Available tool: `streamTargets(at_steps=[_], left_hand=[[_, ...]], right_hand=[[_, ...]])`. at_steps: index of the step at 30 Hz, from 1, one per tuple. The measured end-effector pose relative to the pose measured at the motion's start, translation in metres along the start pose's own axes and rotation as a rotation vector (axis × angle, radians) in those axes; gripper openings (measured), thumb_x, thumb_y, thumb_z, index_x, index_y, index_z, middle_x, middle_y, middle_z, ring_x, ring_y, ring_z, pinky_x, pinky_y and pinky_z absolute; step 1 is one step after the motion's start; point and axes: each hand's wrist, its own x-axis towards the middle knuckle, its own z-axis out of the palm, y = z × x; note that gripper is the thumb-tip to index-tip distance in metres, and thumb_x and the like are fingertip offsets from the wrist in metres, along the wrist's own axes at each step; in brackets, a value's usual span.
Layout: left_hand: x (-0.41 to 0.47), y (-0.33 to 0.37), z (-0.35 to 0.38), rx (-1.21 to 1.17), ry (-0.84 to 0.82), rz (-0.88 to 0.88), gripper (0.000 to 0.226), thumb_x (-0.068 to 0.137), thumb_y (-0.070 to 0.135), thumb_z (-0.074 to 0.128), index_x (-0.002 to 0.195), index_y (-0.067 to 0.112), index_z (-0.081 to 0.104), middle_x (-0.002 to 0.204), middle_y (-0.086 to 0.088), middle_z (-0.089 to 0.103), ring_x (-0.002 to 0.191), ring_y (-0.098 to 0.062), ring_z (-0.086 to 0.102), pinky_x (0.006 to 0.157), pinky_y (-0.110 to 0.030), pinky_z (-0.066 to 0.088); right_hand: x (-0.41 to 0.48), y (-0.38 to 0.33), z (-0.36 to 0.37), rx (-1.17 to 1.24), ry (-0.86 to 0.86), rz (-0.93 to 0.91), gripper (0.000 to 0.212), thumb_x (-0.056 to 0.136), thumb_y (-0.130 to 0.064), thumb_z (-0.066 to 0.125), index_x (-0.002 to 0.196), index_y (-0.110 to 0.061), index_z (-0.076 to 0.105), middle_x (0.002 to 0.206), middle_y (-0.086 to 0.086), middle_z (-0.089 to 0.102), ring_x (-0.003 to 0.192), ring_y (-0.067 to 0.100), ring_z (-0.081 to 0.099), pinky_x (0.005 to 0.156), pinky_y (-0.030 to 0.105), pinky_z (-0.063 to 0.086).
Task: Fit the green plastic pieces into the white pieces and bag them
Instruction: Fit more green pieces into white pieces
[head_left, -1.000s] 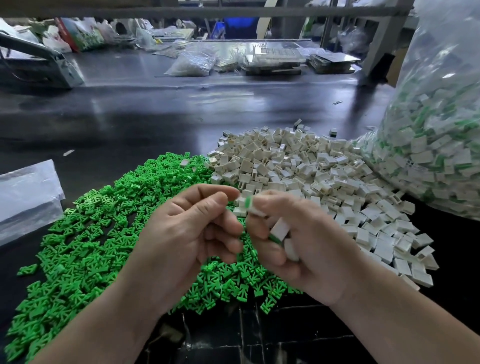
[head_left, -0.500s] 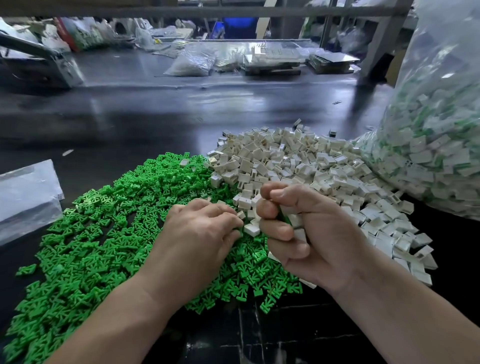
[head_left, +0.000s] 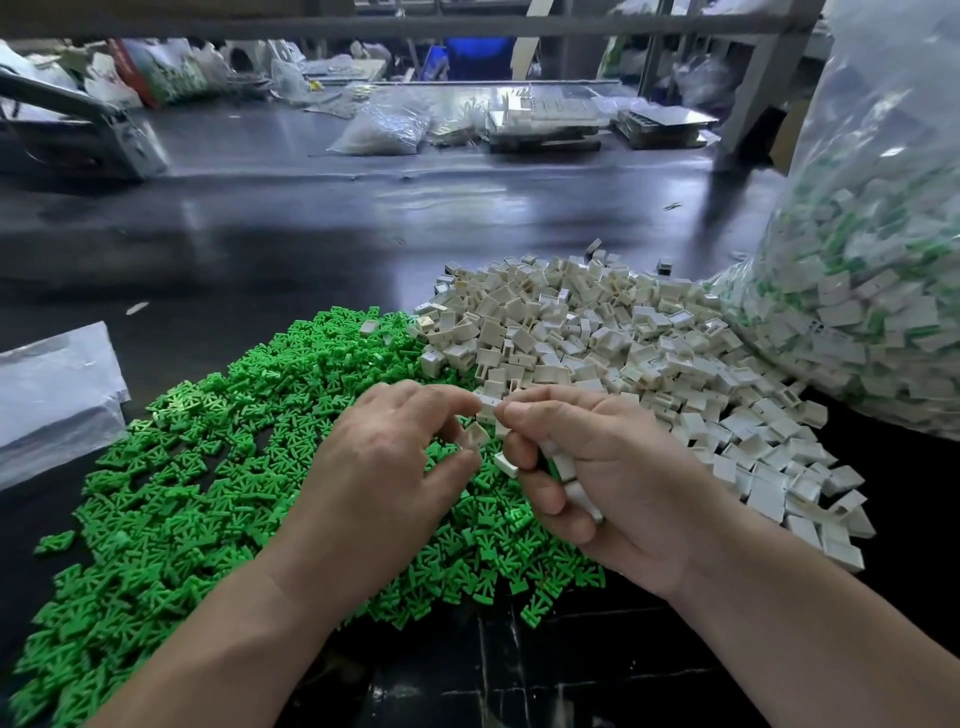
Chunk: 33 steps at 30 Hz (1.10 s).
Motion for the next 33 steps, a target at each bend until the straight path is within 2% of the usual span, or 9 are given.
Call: streamTargets(at_steps=[4,8,13,16,20,25,27,29,33], left_hand=[[-0.004,0.003,-0.007,-0.092,0.0,0.045,0.027,0.083,0.054,0.061,0.104,0.037,0.066,0.089,0.024,0.057,0.092,0.002,0.056,0.076,-0.009,0.039],[-0.006,0.006,-0.01,-0.119,0.067,0.084,0.032,0.082,0.065,0.058,0.091,0.035,0.066,0.088,0.023,0.059,0.087,0.003,0.058,0.075,-0.005,0.038],[-0.005,0.007,-0.012,-0.129,0.077,0.214,0.033,0.085,0.055,0.061,0.097,0.027,0.072,0.088,0.023,0.058,0.084,0.002,0.057,0.073,-0.011,0.043],[-0.004,0.008,-0.014,-0.162,0.075,0.277,0.036,0.088,0.052,0.06,0.101,0.021,0.074,0.09,0.019,0.061,0.085,0.0,0.059,0.074,-0.012,0.045],[-0.004,0.011,-0.018,-0.182,0.049,0.301,0.036,0.086,0.05,0.063,0.102,0.02,0.073,0.088,0.018,0.063,0.083,0.0,0.06,0.075,-0.009,0.042],[-0.007,-0.005,-0.034,0.001,0.004,-0.01,0.054,0.082,0.078,0.043,0.109,0.037,0.066,0.08,0.03,0.056,0.073,0.007,0.059,0.057,-0.009,0.043],[-0.007,-0.014,-0.036,0.234,-0.125,-0.1,0.064,0.076,0.086,0.035,0.112,0.039,0.061,0.084,0.03,0.051,0.075,0.01,0.05,0.064,-0.022,0.046],[-0.006,-0.018,-0.031,0.343,-0.244,-0.138,0.068,0.069,0.087,0.032,0.115,0.042,0.056,0.093,0.027,0.052,0.08,0.009,0.047,0.069,-0.025,0.044],[-0.005,-0.012,-0.021,0.345,-0.272,-0.131,0.04,0.081,0.068,0.052,0.11,0.042,0.063,0.094,0.022,0.054,0.081,0.001,0.052,0.067,-0.024,0.042]], right_hand=[[-0.001,0.0,0.003,-0.101,0.032,0.0,0.004,0.096,-0.016,0.065,0.096,-0.015,0.069,0.067,0.002,0.056,0.043,0.011,0.044,0.035,0.017,0.03],[-0.004,-0.002,0.006,-0.189,-0.021,0.06,0.016,0.09,-0.035,0.071,0.085,-0.021,0.07,0.069,0.001,0.053,0.043,0.01,0.044,0.036,0.016,0.03],[-0.006,-0.006,0.006,-0.203,-0.063,0.106,0.019,0.091,-0.03,0.071,0.076,-0.02,0.068,0.067,0.002,0.051,0.041,0.009,0.043,0.035,0.015,0.029],[-0.006,-0.009,0.006,-0.179,-0.135,0.136,0.019,0.08,-0.031,0.069,0.063,-0.024,0.067,0.062,0.0,0.051,0.039,0.008,0.043,0.035,0.014,0.028],[-0.006,-0.008,0.003,-0.156,-0.228,0.148,0.01,0.074,-0.026,0.066,0.068,-0.019,0.065,0.063,0.001,0.052,0.038,0.007,0.044,0.034,0.014,0.029],[-0.002,-0.01,-0.003,0.057,-0.27,0.079,0.009,0.074,-0.015,0.063,0.081,-0.015,0.057,0.067,0.002,0.055,0.04,0.007,0.045,0.031,0.015,0.032],[-0.001,-0.01,-0.006,0.163,-0.259,0.07,0.019,0.076,-0.011,0.06,0.094,-0.014,0.057,0.066,0.002,0.055,0.039,0.007,0.045,0.031,0.015,0.032],[-0.001,-0.011,-0.007,0.225,-0.239,0.082,0.028,0.078,-0.01,0.058,0.106,-0.013,0.057,0.068,0.003,0.057,0.04,0.007,0.045,0.03,0.016,0.033],[0.001,-0.009,-0.005,0.207,-0.203,0.108,0.019,0.082,-0.011,0.062,0.1,-0.012,0.057,0.078,0.006,0.061,0.042,0.007,0.046,0.03,0.015,0.033]])
